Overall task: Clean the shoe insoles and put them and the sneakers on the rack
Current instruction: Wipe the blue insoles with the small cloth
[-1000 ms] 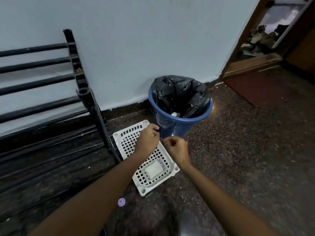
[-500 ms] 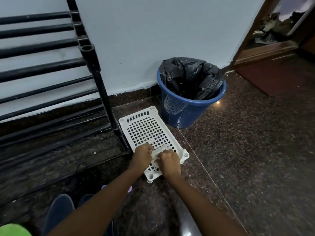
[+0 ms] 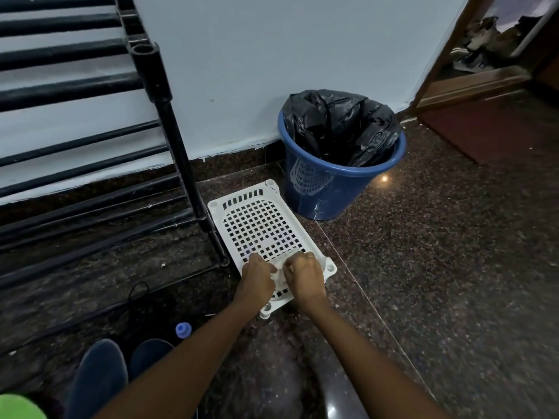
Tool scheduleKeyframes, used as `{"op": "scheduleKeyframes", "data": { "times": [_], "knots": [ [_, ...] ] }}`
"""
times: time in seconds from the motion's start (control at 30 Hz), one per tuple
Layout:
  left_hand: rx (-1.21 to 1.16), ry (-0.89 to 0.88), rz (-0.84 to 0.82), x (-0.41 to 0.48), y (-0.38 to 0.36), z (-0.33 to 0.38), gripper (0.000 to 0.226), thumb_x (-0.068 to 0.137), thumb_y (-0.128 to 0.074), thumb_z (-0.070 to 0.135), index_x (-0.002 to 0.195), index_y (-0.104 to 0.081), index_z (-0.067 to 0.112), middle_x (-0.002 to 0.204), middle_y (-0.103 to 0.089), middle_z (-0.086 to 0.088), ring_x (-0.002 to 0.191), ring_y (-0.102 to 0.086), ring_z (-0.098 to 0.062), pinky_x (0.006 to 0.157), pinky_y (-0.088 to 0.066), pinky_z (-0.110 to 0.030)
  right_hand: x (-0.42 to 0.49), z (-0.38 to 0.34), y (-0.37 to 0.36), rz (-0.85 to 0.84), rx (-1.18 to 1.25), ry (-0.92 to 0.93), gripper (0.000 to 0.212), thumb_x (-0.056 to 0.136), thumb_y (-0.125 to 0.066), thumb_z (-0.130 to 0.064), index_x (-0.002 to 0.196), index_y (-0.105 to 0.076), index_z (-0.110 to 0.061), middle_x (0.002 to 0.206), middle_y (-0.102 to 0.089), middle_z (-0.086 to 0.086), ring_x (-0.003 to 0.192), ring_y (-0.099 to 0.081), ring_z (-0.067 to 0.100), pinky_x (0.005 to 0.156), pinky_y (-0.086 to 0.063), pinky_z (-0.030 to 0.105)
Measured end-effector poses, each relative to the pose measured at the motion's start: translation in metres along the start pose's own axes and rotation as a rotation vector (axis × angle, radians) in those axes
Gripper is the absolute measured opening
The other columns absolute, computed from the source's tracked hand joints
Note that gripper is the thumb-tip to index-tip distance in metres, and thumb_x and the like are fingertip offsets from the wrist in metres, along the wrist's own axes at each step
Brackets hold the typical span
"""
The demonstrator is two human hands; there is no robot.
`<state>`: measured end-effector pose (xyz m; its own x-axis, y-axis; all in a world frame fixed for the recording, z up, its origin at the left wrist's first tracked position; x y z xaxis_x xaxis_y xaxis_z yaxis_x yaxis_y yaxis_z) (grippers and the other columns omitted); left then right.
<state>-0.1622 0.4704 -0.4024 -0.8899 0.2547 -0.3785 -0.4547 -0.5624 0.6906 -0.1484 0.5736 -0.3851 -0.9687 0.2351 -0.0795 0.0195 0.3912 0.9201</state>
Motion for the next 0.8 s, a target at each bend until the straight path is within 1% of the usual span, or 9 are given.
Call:
{"op": "scheduleKeyframes", "data": {
  "times": [0.07, 0.17, 0.27, 0.37, 0.43, 0.5, 0.6, 0.73, 0.8],
  "knots": [
    [0.053, -0.016, -0.011, -0.002, -0.002, 0.003, 0.035, 0.091, -0.043, -0.01, 0.122, -0.055, 0.0, 0.132, -0.037, -0.011, 0.119, -0.046, -0.024, 0.082, -0.051, -0.031, -0.002, 0.007, 0.003, -0.012, 0.115, -0.037, 0.022, 0.09, -0.046, -0.011, 0.074, -0.06, -0.007, 0.088, -0.063, 0.012, 0.086, -0.054, 0.024, 0.069, -0.036, 0.031],
    [0.164, -0.039, -0.056, -0.006, -0.007, 0.008, 0.047, 0.094, -0.039, -0.004, 0.134, -0.05, 0.017, 0.145, -0.022, -0.007, 0.13, -0.029, -0.025, 0.093, -0.044, -0.028, -0.005, 0.015, 0.0, -0.047, 0.295, -0.103, 0.038, 0.09, -0.047, -0.012, 0.054, -0.038, -0.019, 0.059, -0.048, 0.0, 0.06, -0.046, 0.017, 0.056, -0.03, 0.027],
    [0.209, -0.017, -0.106, -0.007, -0.013, 0.007, 0.047, 0.096, -0.038, 0.003, 0.136, -0.046, 0.026, 0.154, -0.006, -0.007, 0.139, -0.013, -0.027, 0.102, -0.031, -0.029, -0.003, 0.021, 0.003, -0.026, 0.41, -0.154, 0.032, 0.09, -0.049, -0.012, 0.058, -0.045, -0.013, 0.054, -0.045, -0.002, 0.05, -0.04, 0.01, 0.053, -0.032, 0.027],
    [0.204, 0.004, -0.118, -0.008, -0.015, 0.007, 0.042, 0.098, -0.037, 0.011, 0.137, -0.045, 0.025, 0.155, -0.003, -0.007, 0.14, -0.01, -0.029, 0.104, -0.028, -0.029, -0.003, 0.028, 0.009, 0.0, 0.524, -0.205, 0.025, 0.09, -0.052, -0.011, 0.066, -0.058, -0.01, 0.056, -0.051, -0.001, 0.051, -0.041, 0.007, 0.051, -0.033, 0.024],
    [0.162, 0.009, -0.116, -0.009, -0.014, 0.008, 0.043, 0.098, -0.036, 0.011, 0.139, -0.043, 0.024, 0.154, -0.004, -0.006, 0.139, -0.011, -0.029, 0.104, -0.029, -0.03, -0.004, 0.032, 0.013, 0.036, 0.607, -0.246, 0.017, 0.089, -0.055, -0.009, 0.079, -0.067, -0.005, 0.068, -0.061, 0.004, 0.061, -0.05, 0.011, 0.055, -0.036, 0.02],
    [0.097, -0.005, -0.074, -0.01, -0.009, 0.011, 0.045, 0.097, -0.036, 0.007, 0.139, -0.044, 0.021, 0.154, -0.008, -0.005, 0.137, -0.014, -0.027, 0.103, -0.028, -0.029, -0.006, 0.038, 0.014, 0.071, 0.686, -0.3, 0.013, 0.088, -0.056, -0.006, 0.087, -0.068, -0.002, 0.077, -0.065, 0.006, 0.07, -0.055, 0.013, 0.06, -0.041, 0.017],
    [-0.01, -0.034, 0.064, -0.018, 0.006, 0.016, 0.044, 0.096, -0.039, 0.002, 0.137, -0.047, 0.016, 0.149, -0.023, -0.007, 0.132, -0.022, -0.026, 0.1, -0.027, -0.026, -0.01, 0.044, 0.02, 0.146, 0.771, -0.351, 0.012, 0.087, -0.055, -0.003, 0.088, -0.067, 0.0, 0.074, -0.063, 0.004, 0.066, -0.054, 0.012, 0.054, -0.042, 0.007],
    [-0.119, -0.067, 0.166, -0.032, 0.021, 0.022, 0.038, 0.093, -0.044, -0.001, 0.128, -0.055, 0.008, 0.136, -0.042, -0.011, 0.128, -0.035, -0.027, 0.096, -0.025, -0.022, -0.015, 0.049, 0.033, 0.205, 0.94, -0.452, 0.012, 0.089, -0.053, -0.006, 0.09, -0.064, -0.001, 0.071, -0.059, 0.004, 0.061, -0.051, 0.011, 0.055, -0.044, 0.017],
    [-0.215, -0.051, 0.173, -0.037, 0.025, 0.024, 0.036, 0.092, -0.044, -0.002, 0.124, -0.058, 0.006, 0.132, -0.048, -0.014, 0.118, -0.047, -0.031, 0.096, -0.037, -0.032, -0.016, 0.053, 0.034, 0.217, 1.097, -0.533, 0.012, 0.09, -0.052, -0.006, 0.087, -0.063, -0.002, 0.072, -0.059, 0.005, 0.06, -0.05, 0.011, 0.056, -0.044, 0.021]
  ]
}}
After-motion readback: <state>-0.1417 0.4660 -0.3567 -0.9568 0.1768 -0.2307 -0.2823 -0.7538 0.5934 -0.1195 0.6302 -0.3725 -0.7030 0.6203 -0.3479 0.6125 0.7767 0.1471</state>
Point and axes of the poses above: each hand's wrist, its own x-axis towards the middle knuckle, its own y-axis out of the back of the hand, z = x × y, the point moved 8 cm from there along x, towards the middle knuckle
